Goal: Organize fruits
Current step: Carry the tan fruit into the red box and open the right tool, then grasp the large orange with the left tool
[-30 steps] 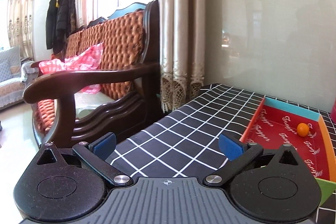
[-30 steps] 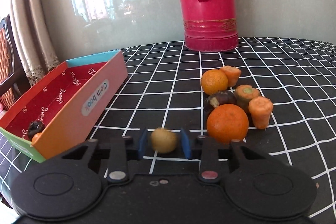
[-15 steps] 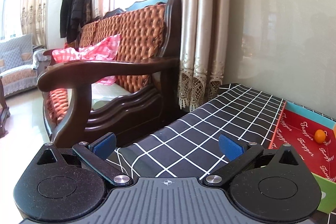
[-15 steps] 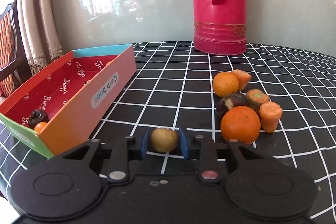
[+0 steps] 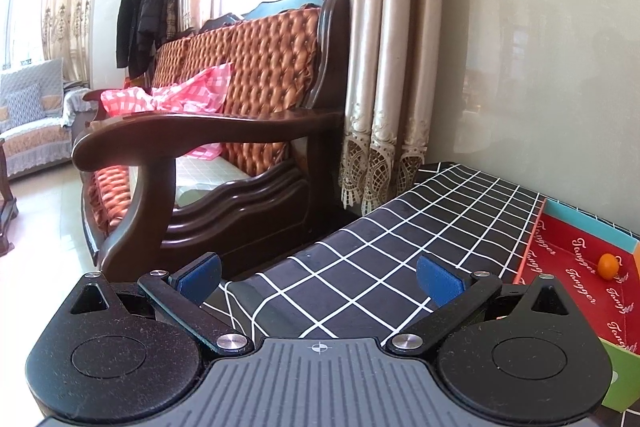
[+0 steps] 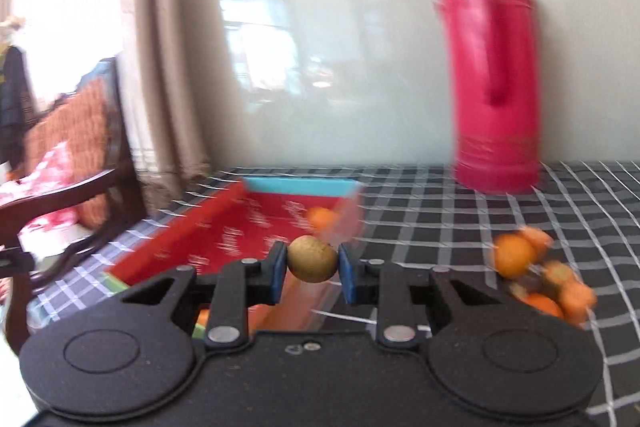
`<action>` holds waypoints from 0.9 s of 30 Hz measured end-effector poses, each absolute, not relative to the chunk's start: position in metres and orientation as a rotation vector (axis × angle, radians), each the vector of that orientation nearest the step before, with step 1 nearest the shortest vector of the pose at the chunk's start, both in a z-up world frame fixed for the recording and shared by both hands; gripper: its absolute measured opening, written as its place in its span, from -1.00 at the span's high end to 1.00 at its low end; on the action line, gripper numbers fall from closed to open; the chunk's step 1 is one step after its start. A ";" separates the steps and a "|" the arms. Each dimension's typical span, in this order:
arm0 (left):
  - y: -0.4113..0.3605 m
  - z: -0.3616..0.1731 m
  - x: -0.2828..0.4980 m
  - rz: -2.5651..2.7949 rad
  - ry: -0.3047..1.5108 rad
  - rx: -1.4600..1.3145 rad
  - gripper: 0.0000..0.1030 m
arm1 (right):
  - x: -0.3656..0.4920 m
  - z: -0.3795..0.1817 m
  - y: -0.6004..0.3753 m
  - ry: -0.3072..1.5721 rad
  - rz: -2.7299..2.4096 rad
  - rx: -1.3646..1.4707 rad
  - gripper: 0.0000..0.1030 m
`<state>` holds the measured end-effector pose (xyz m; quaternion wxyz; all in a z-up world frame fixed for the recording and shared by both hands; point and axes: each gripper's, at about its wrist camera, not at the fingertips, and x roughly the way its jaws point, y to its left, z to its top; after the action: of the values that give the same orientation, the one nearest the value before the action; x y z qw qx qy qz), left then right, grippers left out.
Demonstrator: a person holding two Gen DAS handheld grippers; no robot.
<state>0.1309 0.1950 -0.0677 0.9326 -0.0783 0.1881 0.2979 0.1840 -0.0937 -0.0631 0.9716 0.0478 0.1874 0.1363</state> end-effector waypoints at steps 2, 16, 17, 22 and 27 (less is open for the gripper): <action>0.196 -0.067 0.131 0.609 0.385 -0.155 -1.00 | 0.188 -0.067 -0.084 0.402 0.310 0.085 0.62; 0.190 -0.066 0.132 0.600 0.382 -0.144 -1.00 | 0.178 -0.064 -0.094 0.383 0.252 0.108 -0.37; 0.187 -0.065 0.133 0.593 0.380 -0.136 -1.00 | 0.176 -0.063 -0.098 0.379 0.229 0.105 -0.42; 0.160 -0.061 0.137 0.523 0.369 -0.099 -1.00 | 0.170 -0.062 -0.125 0.382 0.097 0.111 -0.80; 0.113 -0.052 0.138 0.384 0.321 -0.048 -1.00 | 0.160 -0.063 -0.166 0.372 -0.068 0.136 -0.88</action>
<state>0.1381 0.1135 -0.0522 0.9686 -0.0236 0.1587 0.1898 0.1601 -0.1662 -0.0630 0.9799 0.0675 0.1849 -0.0337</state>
